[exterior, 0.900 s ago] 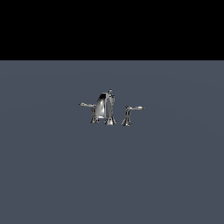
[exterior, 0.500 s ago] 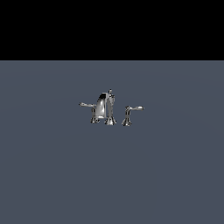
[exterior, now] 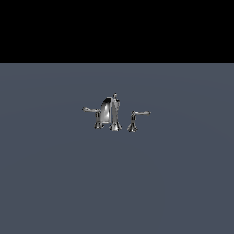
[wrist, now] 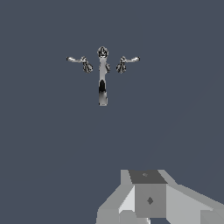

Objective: Turn on the faucet by rotating a designated handle.

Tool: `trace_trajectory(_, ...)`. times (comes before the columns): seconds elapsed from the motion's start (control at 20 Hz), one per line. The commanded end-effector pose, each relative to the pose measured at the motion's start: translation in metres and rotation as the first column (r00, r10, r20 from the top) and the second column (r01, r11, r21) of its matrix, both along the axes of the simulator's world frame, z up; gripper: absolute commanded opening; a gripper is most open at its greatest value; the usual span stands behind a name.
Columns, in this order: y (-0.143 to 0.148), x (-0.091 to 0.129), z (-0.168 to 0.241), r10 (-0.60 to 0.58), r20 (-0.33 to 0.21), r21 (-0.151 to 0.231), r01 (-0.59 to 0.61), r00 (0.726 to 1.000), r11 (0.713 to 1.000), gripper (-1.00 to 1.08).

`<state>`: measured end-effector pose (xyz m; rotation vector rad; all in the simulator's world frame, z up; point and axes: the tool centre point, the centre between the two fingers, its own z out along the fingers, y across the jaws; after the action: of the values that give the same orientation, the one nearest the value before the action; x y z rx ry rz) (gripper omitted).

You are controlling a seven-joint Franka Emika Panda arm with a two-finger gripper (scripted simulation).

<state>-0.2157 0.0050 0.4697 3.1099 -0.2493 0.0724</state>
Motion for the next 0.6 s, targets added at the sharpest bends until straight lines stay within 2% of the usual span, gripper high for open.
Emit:
trace_trajectory(0.0,0.004,0.011,-0.013,-0.050,-0.001,0.002,0.050,0.999,0.999,-1.00)
trace_trajectory(0.25,0.012,0.038,-0.042,-0.169,-0.003,0.007,0.169,0.986,0.986,-1.00)
trace_trajectory(0.55,0.017,0.073,-0.079,-0.312,-0.006,0.014,0.312,0.950,0.950,-1.00)
